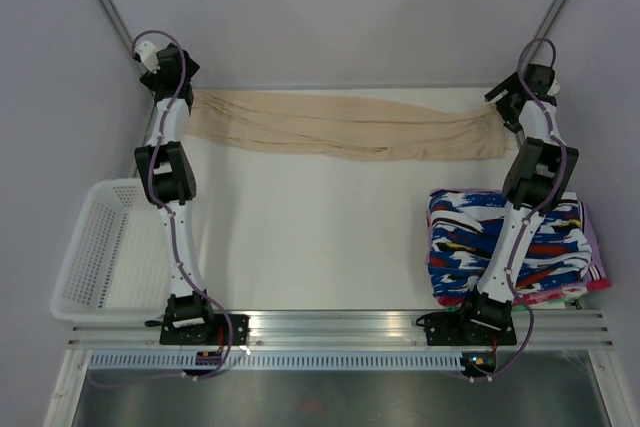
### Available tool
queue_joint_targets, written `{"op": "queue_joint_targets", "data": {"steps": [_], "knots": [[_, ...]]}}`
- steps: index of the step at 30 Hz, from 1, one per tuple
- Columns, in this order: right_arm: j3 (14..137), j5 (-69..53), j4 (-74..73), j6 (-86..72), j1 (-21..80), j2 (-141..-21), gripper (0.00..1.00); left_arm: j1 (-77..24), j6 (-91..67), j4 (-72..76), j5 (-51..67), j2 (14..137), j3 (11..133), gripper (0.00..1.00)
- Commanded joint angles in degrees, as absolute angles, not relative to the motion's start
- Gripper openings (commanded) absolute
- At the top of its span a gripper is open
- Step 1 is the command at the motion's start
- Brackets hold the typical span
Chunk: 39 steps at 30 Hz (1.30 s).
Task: Fold and stack the trousers
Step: Fold the trousers
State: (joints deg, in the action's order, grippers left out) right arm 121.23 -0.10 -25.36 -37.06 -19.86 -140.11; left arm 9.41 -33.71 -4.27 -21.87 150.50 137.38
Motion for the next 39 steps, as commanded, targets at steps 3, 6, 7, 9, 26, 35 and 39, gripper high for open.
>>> {"op": "queue_joint_targets", "data": {"steps": [3,6,7,9,26,35,39], "knots": [[125.60,-5.63,-20.74,-31.38,-17.41,-134.22,0.98,9.67,-30.07,-4.83,-17.67,143.02,136.42,1.00],[122.97,-3.96,-22.15,-28.92,-15.48,-130.01,0.98,9.67,-30.23,-10.70,-17.40,137.40,131.67,1.00],[121.65,-3.35,-22.15,-27.96,-14.95,-128.86,0.98,9.75,-30.41,-14.90,-17.49,136.24,130.62,1.00],[117.79,-2.46,-22.06,-27.25,-13.28,-125.35,0.97,9.67,-30.15,-19.05,-17.31,133.00,127.45,1.00],[106.87,-0.18,-19.94,-34.89,-0.54,-124.97,0.70,4.14,-45.33,-36.64,-0.27,128.23,115.58,0.88],[109.68,-3.34,-10.64,-48.34,4.30,-133.67,0.56,-1.58,-52.11,-30.24,8.43,129.19,111.62,0.76],[115.13,-3.60,-9.23,-47.81,6.06,-138.77,0.52,-2.46,-54.75,-23.39,9.67,131.13,112.41,0.72]]}}
